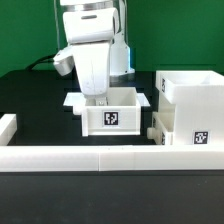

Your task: Assemble drawer

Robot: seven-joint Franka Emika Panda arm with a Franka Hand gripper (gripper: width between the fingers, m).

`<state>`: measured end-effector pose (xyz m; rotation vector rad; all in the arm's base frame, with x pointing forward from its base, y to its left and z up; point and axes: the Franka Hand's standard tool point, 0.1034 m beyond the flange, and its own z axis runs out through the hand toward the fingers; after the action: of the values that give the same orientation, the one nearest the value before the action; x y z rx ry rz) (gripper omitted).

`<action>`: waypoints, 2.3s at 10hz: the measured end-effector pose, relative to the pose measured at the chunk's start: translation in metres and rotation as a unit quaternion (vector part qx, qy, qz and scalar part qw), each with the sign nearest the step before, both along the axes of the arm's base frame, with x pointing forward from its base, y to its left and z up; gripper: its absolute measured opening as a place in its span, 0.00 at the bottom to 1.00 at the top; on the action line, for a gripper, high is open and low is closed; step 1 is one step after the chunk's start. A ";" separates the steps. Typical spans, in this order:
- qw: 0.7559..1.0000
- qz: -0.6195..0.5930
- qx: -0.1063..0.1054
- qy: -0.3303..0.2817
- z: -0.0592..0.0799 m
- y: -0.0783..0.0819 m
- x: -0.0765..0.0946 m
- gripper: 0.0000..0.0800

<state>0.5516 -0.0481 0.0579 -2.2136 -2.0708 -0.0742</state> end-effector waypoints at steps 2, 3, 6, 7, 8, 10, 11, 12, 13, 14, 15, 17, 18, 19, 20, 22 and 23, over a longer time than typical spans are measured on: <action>0.999 0.035 -0.013 -0.001 0.000 0.003 0.000 0.05; 0.998 0.052 -0.021 -0.001 0.000 0.007 0.000 0.05; 0.998 0.064 -0.025 -0.001 0.001 0.012 -0.001 0.05; 0.998 0.064 -0.024 -0.001 0.000 0.012 -0.001 0.05; 0.998 0.064 -0.024 -0.001 0.000 0.012 -0.001 0.05; 0.997 0.068 -0.025 -0.012 0.002 0.014 0.003 0.05; 0.997 0.070 -0.024 -0.010 0.002 0.018 0.002 0.05; 0.997 0.071 -0.023 -0.010 0.001 0.019 0.002 0.05; 0.997 0.071 -0.023 -0.014 0.001 0.020 0.003 0.05; 0.997 0.068 -0.023 -0.026 0.000 0.022 0.004 0.05; 0.997 0.066 -0.023 -0.023 -0.001 0.024 0.001 0.05; 0.997 0.063 -0.023 -0.039 -0.002 0.026 0.003 0.05; 0.997 0.057 -0.022 -0.037 -0.003 0.028 0.003 0.05; 0.998 0.056 -0.021 -0.037 -0.003 0.029 0.003 0.05; 0.998 0.052 -0.021 -0.037 -0.003 0.030 0.003 0.05; 0.998 0.046 -0.021 -0.037 -0.003 0.032 0.002 0.05; 0.998 0.046 -0.021 -0.036 -0.004 0.031 0.002 0.05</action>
Offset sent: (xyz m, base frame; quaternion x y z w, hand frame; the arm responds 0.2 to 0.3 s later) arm 0.0007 0.0106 0.0067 -0.0032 -0.0472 -0.0672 0.9966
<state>0.5537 -0.0166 0.0542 -2.1670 -2.2286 -0.1052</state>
